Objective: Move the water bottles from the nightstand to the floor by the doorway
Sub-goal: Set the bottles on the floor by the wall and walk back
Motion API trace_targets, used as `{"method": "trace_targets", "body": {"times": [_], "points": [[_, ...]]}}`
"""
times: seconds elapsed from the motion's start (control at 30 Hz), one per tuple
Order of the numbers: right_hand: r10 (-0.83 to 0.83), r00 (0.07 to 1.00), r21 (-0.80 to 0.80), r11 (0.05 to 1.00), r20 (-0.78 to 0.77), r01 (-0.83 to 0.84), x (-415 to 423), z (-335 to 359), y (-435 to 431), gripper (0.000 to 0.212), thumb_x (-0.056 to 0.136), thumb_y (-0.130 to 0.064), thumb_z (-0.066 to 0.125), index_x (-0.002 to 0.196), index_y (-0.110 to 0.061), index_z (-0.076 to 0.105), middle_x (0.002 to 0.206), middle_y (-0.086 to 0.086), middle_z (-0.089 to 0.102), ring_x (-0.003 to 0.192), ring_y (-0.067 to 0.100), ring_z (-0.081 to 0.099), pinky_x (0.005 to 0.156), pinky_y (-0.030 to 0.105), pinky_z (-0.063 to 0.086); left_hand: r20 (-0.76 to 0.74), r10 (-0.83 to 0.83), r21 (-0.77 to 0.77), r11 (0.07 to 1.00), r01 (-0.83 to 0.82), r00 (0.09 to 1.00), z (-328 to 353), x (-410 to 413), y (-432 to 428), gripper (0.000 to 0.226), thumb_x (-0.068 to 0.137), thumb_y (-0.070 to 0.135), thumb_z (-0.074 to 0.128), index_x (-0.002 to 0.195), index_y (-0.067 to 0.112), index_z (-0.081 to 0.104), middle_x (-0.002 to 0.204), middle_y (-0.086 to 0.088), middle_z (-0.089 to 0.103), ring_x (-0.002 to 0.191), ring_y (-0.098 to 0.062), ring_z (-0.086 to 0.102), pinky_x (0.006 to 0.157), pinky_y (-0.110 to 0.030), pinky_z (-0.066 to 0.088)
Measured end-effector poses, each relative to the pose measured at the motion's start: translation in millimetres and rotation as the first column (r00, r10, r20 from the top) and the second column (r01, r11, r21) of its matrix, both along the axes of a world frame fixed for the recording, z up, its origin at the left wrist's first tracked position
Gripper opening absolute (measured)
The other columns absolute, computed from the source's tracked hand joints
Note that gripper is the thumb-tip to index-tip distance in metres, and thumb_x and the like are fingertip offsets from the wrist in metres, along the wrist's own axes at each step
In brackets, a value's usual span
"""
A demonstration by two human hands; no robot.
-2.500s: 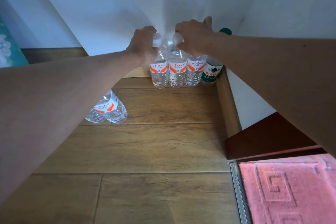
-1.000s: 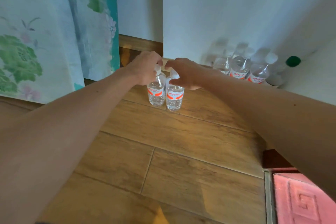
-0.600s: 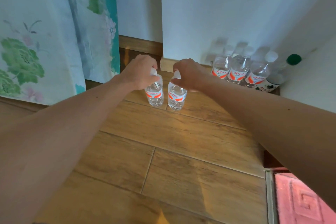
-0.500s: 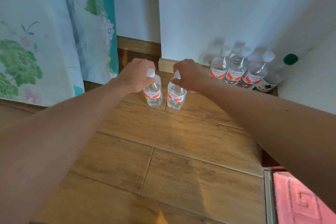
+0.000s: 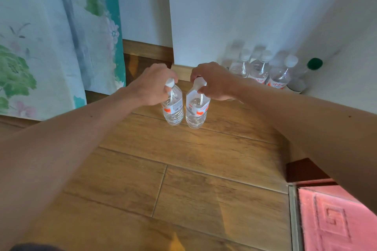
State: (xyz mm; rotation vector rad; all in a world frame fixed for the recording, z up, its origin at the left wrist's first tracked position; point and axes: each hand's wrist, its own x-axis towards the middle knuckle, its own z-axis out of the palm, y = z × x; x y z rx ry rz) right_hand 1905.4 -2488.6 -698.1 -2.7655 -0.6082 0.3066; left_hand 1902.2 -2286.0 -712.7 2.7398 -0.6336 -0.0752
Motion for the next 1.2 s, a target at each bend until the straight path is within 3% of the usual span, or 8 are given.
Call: {"method": "trace_targets", "body": {"times": [0.23,0.57,0.73,0.97,1.1,1.2], "points": [[0.082,0.996,-0.007,0.997,-0.039,-0.083,-1,-2,-10,0.029,0.085,-0.004,0.064,0.107,-0.023,0.065,0.117,-0.002,0.059,0.112,0.019,0.05,0.081,0.027,0.034,-0.012,-0.108,-0.055,0.993,0.107,0.994,2,-2,-3,0.031,0.078,-0.002,0.072,0.105,0.012,0.072,0.1,-0.002,0.065,0.087,-0.012,0.054,0.066,-0.018,0.039],[0.106,0.993,0.013,0.994,-0.051,-0.105,-1,-8,-9,0.029,0.085,-0.006,0.068,0.107,-0.024,0.066,0.116,-0.004,0.059,0.11,0.017,0.052,0.088,0.03,0.042,-0.044,-0.164,-0.05,0.986,0.161,0.986,0,-7,-8,0.036,0.075,-0.005,0.075,0.107,0.012,0.074,0.106,-0.003,0.069,0.093,-0.015,0.06,0.08,-0.031,0.053],[0.102,0.993,0.011,0.995,-0.051,-0.102,2,-10,-6,0.03,0.083,-0.01,0.07,0.108,-0.026,0.065,0.114,-0.003,0.059,0.107,0.019,0.053,0.089,0.035,0.046,-0.055,-0.148,-0.045,0.988,0.145,0.987,-4,-3,-10,0.037,0.076,-0.004,0.075,0.108,0.014,0.074,0.109,-0.003,0.069,0.09,-0.009,0.053,0.078,-0.026,0.047],[0.066,0.996,0.048,0.997,-0.062,-0.063,3,-11,-4,0.038,0.084,-0.031,0.072,0.117,-0.019,0.061,0.112,-0.005,0.055,0.104,0.014,0.049,0.086,0.027,0.038,-0.048,-0.091,0.003,0.996,0.091,0.995,-8,-3,-14,0.045,0.084,0.02,0.073,0.126,0.013,0.061,0.125,-0.004,0.064,0.112,-0.019,0.058,0.087,-0.026,0.045],[-0.009,0.999,-0.002,1.0,-0.036,0.009,2,-10,-1,0.047,0.084,-0.047,0.068,0.118,-0.016,0.058,0.118,0.001,0.058,0.101,0.017,0.051,0.078,0.028,0.037,0.021,0.0,0.057,0.998,-0.001,1.0,-7,-1,-17,0.043,0.086,0.038,0.069,0.118,0.011,0.063,0.11,-0.004,0.067,0.092,-0.018,0.062,0.071,-0.026,0.046],[-0.071,0.997,-0.089,0.994,-0.005,0.071,1,-9,1,0.06,0.08,-0.06,0.066,0.118,-0.015,0.058,0.104,0.0,0.056,0.089,0.02,0.054,0.071,0.03,0.04,0.064,0.048,0.113,0.992,-0.055,0.997,-5,-1,-20,0.042,0.086,0.048,0.067,0.108,0.012,0.063,0.092,-0.002,0.066,0.079,-0.017,0.062,0.062,-0.026,0.044]]}}
